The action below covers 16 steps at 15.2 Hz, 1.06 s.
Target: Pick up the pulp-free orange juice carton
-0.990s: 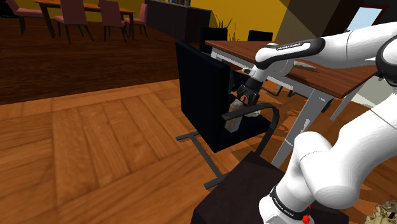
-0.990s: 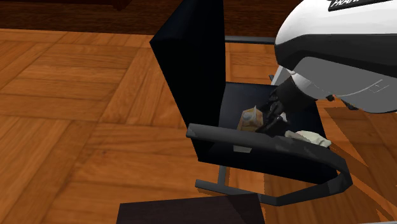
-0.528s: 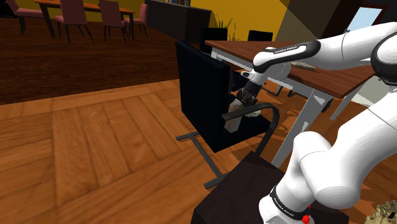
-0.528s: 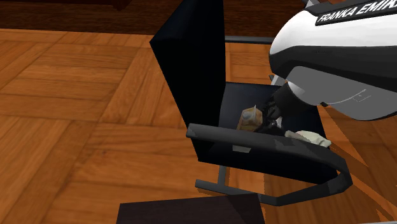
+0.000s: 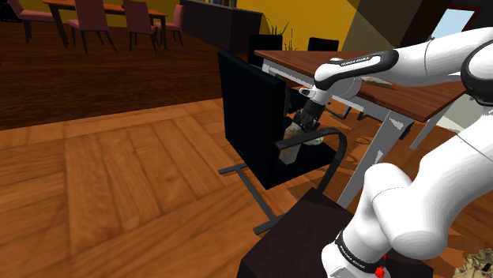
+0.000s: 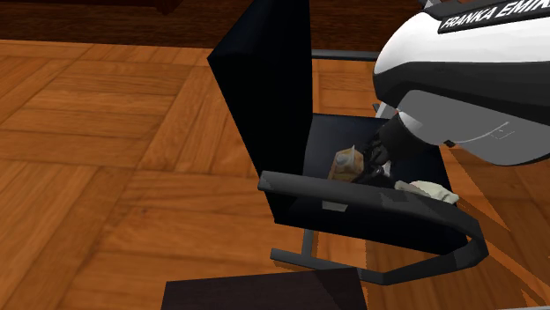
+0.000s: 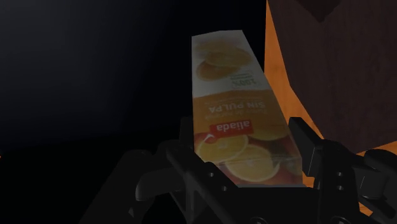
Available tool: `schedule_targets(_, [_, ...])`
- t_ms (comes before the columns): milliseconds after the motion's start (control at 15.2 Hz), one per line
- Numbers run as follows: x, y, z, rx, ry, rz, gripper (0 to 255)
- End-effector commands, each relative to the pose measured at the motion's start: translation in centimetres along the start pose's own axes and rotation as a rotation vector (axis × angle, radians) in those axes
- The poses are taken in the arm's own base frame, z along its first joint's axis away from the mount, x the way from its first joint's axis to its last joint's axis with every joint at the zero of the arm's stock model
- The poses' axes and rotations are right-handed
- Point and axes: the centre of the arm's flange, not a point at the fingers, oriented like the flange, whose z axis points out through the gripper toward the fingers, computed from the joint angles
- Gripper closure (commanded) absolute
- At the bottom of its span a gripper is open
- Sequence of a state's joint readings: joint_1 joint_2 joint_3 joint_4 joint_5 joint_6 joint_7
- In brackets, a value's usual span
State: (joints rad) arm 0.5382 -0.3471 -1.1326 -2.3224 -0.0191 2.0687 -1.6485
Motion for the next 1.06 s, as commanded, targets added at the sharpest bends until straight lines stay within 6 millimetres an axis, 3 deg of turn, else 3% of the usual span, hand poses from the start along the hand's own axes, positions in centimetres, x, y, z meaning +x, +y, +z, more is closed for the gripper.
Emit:
schedule_targets(0, [0.3, -0.1, -0.6, 0.002, -0.001, 0.001, 255])
schedule_targets(858, [2.3, -0.6, -7.2, 0.002, -0.001, 0.001, 255])
schedule_targets(990, [2.3, -0.6, -7.2, 0.002, -0.001, 0.001, 255])
